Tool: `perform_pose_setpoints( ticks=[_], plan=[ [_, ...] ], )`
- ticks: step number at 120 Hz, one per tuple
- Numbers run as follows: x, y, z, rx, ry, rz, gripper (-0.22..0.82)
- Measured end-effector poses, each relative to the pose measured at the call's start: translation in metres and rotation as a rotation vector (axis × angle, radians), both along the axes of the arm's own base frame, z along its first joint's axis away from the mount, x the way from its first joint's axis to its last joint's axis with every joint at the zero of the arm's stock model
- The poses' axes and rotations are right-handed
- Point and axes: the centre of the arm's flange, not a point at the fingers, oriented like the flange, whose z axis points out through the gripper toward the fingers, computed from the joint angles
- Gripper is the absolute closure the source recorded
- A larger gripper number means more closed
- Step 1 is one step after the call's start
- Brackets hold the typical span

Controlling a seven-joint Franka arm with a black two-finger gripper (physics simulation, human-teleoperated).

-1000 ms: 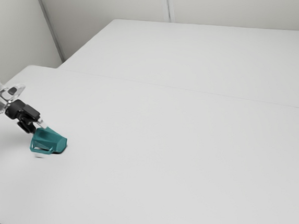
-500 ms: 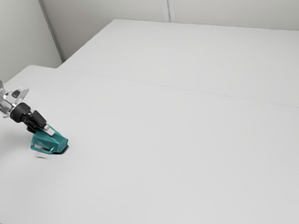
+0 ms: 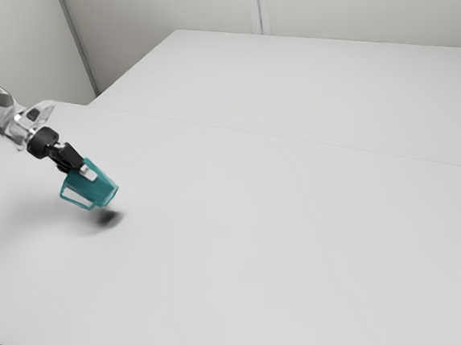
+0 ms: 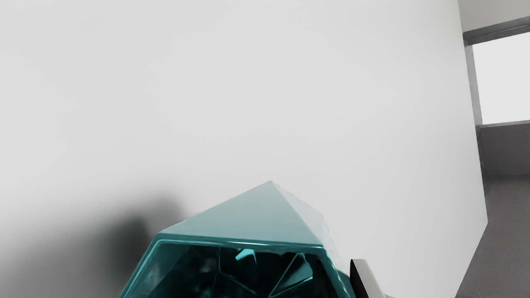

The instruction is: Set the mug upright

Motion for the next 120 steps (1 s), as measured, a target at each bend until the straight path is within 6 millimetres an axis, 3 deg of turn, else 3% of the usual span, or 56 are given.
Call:
perform_pose_setpoints(
  ticks=[18, 40, 56, 68, 120],
  plan=[
    [0.029, -0.044, 0.028, 0.052, -0.015, -0.107, 0.77],
    [0.036, -0.069, 0.051, 0.142, 0.016, -0.15, 0.78],
    [0.043, -0.105, 0.079, 0.236, 0.026, -0.203, 0.78],
    [0.043, -0.121, 0.096, 0.302, 0.035, -0.208, 0.78],
    [0.053, -0.221, 0.129, 0.549, 0.058, -0.242, 0.78]
  ],
)
